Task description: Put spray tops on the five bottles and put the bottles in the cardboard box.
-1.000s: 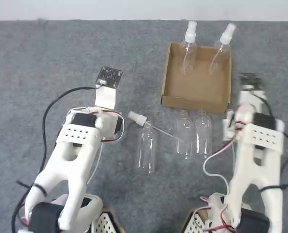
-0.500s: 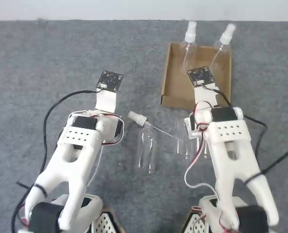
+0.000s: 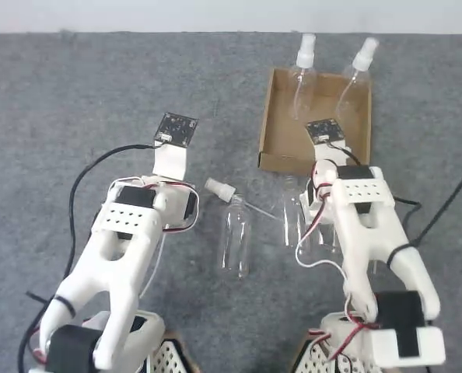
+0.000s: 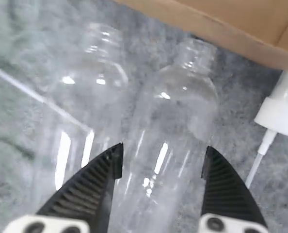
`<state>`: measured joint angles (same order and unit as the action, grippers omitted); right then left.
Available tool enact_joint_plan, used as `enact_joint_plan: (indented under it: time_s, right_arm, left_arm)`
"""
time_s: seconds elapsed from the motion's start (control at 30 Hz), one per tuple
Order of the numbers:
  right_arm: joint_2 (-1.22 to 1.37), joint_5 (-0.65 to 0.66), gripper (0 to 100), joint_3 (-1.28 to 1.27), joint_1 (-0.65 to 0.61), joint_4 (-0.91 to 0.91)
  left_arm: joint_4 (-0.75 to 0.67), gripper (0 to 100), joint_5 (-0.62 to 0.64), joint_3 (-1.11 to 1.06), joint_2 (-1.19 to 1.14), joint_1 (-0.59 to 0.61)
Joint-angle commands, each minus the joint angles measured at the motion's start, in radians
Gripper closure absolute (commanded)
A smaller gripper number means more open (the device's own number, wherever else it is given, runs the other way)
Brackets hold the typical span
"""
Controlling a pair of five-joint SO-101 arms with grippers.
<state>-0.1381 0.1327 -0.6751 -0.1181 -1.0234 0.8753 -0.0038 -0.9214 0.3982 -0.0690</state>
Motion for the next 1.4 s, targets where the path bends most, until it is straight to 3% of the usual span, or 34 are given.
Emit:
enact_joint_plan:
  time_s: [0.0, 0.17, 0.23, 0.4, 0.53, 0.7, 0.8, 1.13, 1.37]
  right_arm:
    - [0.019, -0.005, 79.0, -0.005, 0.045, 0.045]
    - [-0.024, 0.011, 95.4, -0.002, 0.081, 0.041]
    - [-0.084, 0.081, 99.5, -0.002, 0.097, 0.018]
    - [-0.305, 0.201, 97.6, 0.026, 0.189, -0.159]
    - [-0.441, 0.385, 97.6, 0.084, 0.355, -0.28]
    - [-0.407, 0.565, 97.5, 0.124, 0.639, -0.225]
    - [-0.277, 0.618, 97.4, 0.124, 0.731, -0.139]
    - [0.097, 0.698, 96.3, 0.129, 0.806, 0.099]
    - [0.117, 0.71, 78.3, 0.144, 0.796, 0.096]
  left_arm:
    - [-0.025, 99, 0.002, 0.007, 0.06, 0.005]
    - [-0.025, 99, 0.002, 0.007, 0.06, 0.005]
    - [-0.025, 99, 0.002, 0.007, 0.06, 0.005]
    - [-0.025, 99, 0.002, 0.007, 0.057, 0.005]
    - [-0.025, 99, 0.002, 0.007, 0.058, 0.005]
    - [-0.025, 99, 0.002, 0.007, 0.057, 0.005]
    - [-0.025, 99, 0.002, 0.007, 0.058, 0.003]
    - [-0.025, 99, 0.008, -0.008, 0.057, 0.003]
    - [-0.025, 99, 0.008, -0.008, 0.058, 0.003]
